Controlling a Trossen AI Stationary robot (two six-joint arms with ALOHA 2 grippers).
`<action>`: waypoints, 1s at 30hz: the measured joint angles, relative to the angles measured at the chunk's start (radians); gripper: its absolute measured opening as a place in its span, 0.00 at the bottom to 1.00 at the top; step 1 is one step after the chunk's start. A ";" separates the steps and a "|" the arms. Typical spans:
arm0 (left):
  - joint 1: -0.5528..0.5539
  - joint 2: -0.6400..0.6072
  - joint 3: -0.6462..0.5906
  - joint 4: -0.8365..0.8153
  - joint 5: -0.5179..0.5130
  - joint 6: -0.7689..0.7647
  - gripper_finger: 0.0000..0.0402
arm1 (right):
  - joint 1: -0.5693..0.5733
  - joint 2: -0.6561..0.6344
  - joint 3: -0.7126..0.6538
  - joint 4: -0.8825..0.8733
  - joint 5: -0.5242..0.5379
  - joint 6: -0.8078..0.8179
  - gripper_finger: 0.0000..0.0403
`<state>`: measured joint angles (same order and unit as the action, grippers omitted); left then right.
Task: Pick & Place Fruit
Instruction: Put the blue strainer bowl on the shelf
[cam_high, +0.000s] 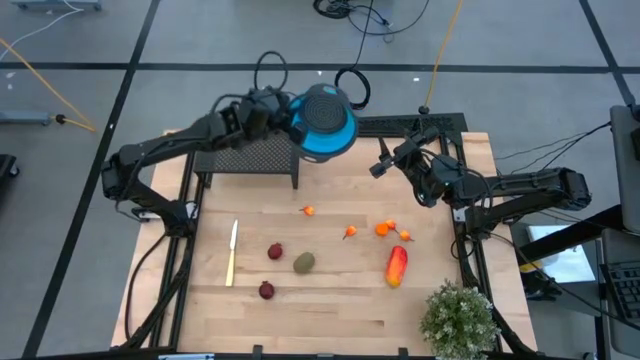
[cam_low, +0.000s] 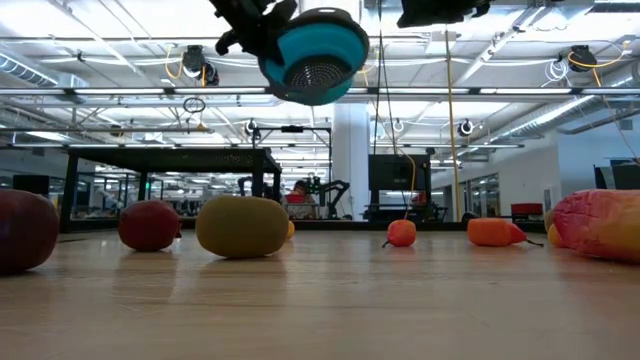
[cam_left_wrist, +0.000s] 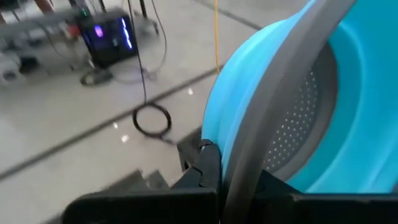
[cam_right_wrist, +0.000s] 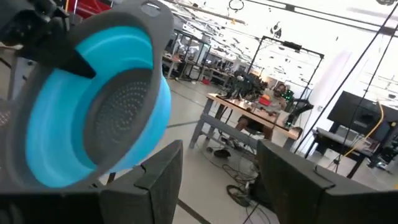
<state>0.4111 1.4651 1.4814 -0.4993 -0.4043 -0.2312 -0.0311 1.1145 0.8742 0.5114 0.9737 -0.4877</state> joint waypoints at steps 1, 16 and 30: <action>0.011 0.000 0.011 -0.033 0.025 -0.017 0.00 | 0.000 0.000 0.000 0.000 0.003 0.000 0.49; 0.158 -0.009 0.068 -0.360 0.343 -0.146 0.00 | 0.000 -0.001 0.000 -0.038 0.189 -0.018 0.49; 0.323 -0.061 0.068 -0.589 0.497 -0.227 0.00 | 0.000 0.000 0.000 -0.113 0.178 -0.019 0.48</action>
<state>0.7342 1.4046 1.5494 -1.0881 0.0926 -0.4580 -0.0308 1.1145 0.8738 0.3985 1.1521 -0.5064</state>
